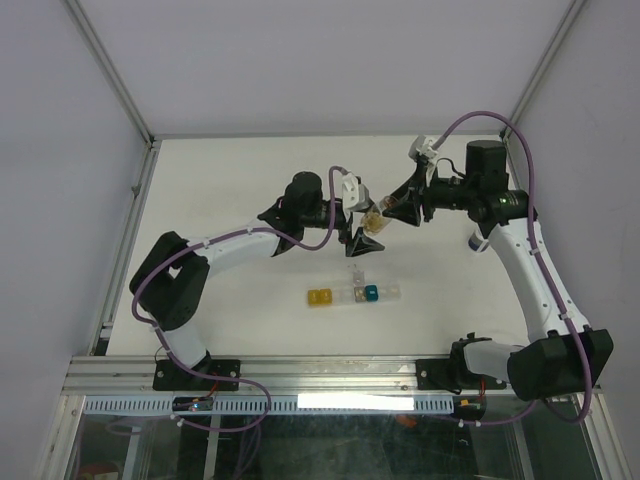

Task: Sort the pills into containers

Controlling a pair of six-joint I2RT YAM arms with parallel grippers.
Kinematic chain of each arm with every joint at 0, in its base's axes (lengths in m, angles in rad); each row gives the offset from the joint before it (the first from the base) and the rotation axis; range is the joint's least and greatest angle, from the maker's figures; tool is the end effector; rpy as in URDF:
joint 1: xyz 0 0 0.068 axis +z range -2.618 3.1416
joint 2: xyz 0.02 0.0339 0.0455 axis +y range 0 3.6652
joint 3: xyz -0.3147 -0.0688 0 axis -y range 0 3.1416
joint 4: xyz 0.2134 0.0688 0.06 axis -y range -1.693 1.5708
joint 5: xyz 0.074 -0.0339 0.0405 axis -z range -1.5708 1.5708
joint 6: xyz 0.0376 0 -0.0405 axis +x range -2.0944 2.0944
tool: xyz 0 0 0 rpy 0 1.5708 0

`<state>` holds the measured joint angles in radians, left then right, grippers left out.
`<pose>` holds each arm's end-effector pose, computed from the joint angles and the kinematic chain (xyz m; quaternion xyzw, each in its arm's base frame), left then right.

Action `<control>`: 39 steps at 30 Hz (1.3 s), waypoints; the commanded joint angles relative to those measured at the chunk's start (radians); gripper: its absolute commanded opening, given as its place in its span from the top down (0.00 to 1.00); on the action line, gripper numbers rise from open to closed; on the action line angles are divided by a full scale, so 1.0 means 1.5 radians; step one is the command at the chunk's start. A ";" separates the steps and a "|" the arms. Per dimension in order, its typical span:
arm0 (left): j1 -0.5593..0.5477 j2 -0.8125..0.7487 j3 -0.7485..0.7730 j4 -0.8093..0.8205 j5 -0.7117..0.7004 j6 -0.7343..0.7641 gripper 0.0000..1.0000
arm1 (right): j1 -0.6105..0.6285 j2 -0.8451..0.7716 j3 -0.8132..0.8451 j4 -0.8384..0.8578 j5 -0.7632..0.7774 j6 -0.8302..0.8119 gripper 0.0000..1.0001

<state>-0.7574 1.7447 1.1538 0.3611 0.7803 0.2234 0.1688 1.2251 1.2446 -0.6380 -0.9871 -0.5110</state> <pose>0.2602 -0.2825 0.3314 0.5498 0.5279 -0.4391 0.4757 0.1946 0.0650 0.4188 -0.4657 0.6655 0.3462 0.4695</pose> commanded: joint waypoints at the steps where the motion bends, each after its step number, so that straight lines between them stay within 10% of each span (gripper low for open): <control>1: 0.007 -0.050 -0.012 0.062 -0.033 0.006 0.01 | -0.019 -0.016 -0.003 0.036 -0.025 0.019 0.98; 12: 0.044 -0.118 -0.122 0.215 -0.093 -0.042 0.01 | -0.107 -0.040 -0.047 0.065 0.003 0.020 0.97; 30: 0.138 -0.107 -0.216 0.451 -0.051 -0.191 0.01 | -0.215 0.122 -0.091 0.342 0.473 0.116 1.00; 39: 0.156 -0.099 -0.222 0.472 -0.021 -0.203 0.01 | -0.238 0.244 -0.036 0.353 0.518 0.143 1.00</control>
<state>-0.5346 1.6154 0.8288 0.9916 0.7078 -0.0532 -0.1741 1.5536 1.1133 -0.1963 -0.2729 -0.3267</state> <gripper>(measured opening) 0.990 0.445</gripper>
